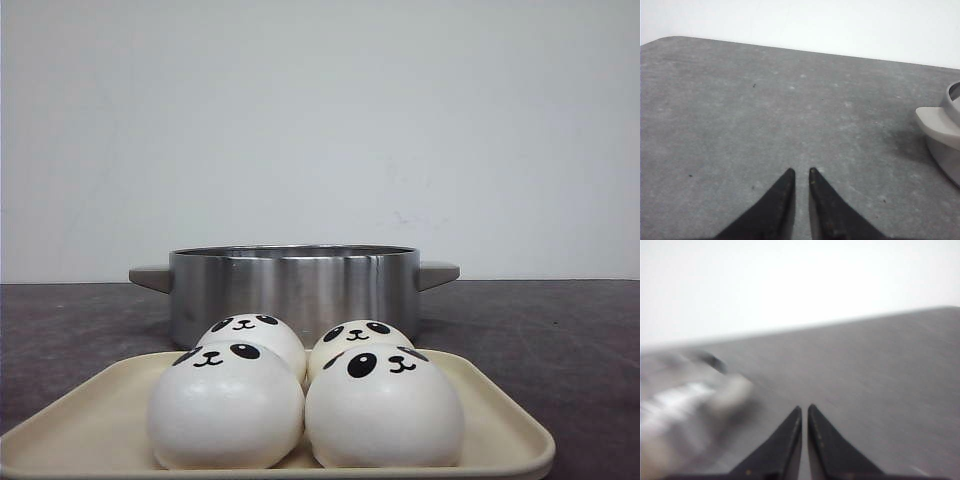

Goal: Steam buns

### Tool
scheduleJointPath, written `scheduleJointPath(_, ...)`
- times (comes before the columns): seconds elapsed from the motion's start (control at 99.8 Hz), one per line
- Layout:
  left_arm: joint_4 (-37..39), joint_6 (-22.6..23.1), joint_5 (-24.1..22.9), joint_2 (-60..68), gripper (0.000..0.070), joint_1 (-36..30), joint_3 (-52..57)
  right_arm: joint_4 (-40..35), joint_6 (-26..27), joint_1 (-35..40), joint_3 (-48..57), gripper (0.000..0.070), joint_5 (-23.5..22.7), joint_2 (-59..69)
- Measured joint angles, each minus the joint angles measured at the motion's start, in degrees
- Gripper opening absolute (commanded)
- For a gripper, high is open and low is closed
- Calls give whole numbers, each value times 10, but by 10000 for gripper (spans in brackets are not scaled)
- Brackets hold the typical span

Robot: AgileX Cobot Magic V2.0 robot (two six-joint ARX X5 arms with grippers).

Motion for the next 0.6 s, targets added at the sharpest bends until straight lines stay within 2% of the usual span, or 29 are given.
scheduleJointPath(0.06,0,-49,8,0,0,0,0,52,44,0,0,7,-33,0)
scheduleJointPath(0.14,-1,-123,36,0,0,0,0,103,93,1,1,6,-40,0)
scheduleJointPath(0.2,-7,-168,80,0,4,0,5,94,126,2,10,5,-40,0)
scheduleJointPath(0.28,-20,-197,144,2,4,0,19,34,151,2,41,5,-48,0)
scheduleJointPath(0.391,-57,-196,203,21,5,0,78,-79,146,2,122,5,-46,16)
scheduleJointPath(0.511,-123,-149,206,76,5,0,183,-176,83,2,234,5,-22,74)
scheduleJointPath(0.601,-145,-113,207,136,4,-2,260,-225,24,2,319,5,-5,135)
